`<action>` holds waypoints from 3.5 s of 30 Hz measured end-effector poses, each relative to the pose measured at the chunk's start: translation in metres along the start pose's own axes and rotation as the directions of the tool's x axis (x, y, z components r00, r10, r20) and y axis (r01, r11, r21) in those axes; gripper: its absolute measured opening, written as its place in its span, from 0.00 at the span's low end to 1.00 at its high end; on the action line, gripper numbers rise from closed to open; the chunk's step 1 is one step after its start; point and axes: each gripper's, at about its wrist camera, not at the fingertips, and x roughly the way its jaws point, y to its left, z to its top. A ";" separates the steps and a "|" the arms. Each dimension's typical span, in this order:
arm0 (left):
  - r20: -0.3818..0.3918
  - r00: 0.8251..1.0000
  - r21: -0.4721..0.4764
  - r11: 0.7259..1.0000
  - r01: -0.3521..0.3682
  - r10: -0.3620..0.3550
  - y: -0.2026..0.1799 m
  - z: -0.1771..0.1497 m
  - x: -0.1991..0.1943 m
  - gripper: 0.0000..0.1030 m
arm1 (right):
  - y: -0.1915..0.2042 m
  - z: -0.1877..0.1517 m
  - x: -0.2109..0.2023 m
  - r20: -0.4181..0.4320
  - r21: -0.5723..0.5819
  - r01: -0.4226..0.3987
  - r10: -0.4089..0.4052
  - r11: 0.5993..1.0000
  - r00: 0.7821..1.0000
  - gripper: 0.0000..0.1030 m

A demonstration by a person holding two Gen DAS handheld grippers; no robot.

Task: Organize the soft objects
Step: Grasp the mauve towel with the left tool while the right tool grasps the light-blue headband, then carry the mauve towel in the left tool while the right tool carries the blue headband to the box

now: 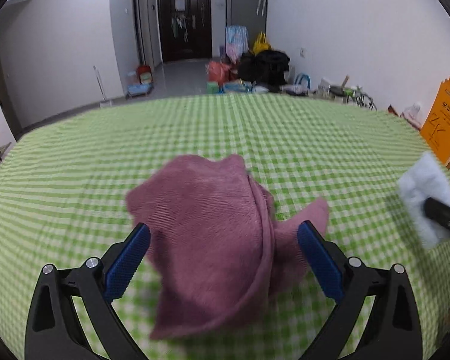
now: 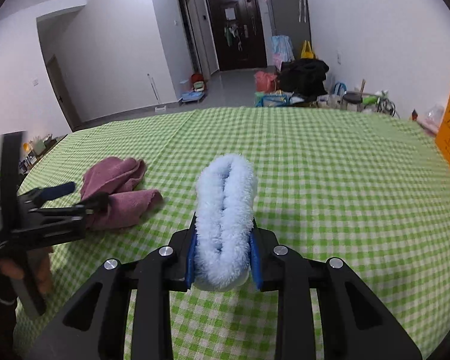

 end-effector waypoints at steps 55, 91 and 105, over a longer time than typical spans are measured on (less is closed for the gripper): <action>0.366 0.910 -0.342 0.938 -0.063 0.194 0.131 -0.183 -0.434 0.18 | 0.245 -0.035 -0.166 0.021 -0.381 -0.296 0.328 0.876 0.944 0.27; -0.168 0.584 -0.842 0.193 -0.504 0.794 0.290 -0.531 -0.631 0.19 | 0.634 -0.256 -0.205 -0.530 -0.686 -0.725 0.637 0.066 0.559 0.27; -0.396 0.750 -0.841 0.120 -0.528 0.530 0.340 -0.569 -0.560 0.20 | 0.667 -0.312 -0.171 -0.684 -0.681 -0.732 0.358 -0.002 0.635 0.29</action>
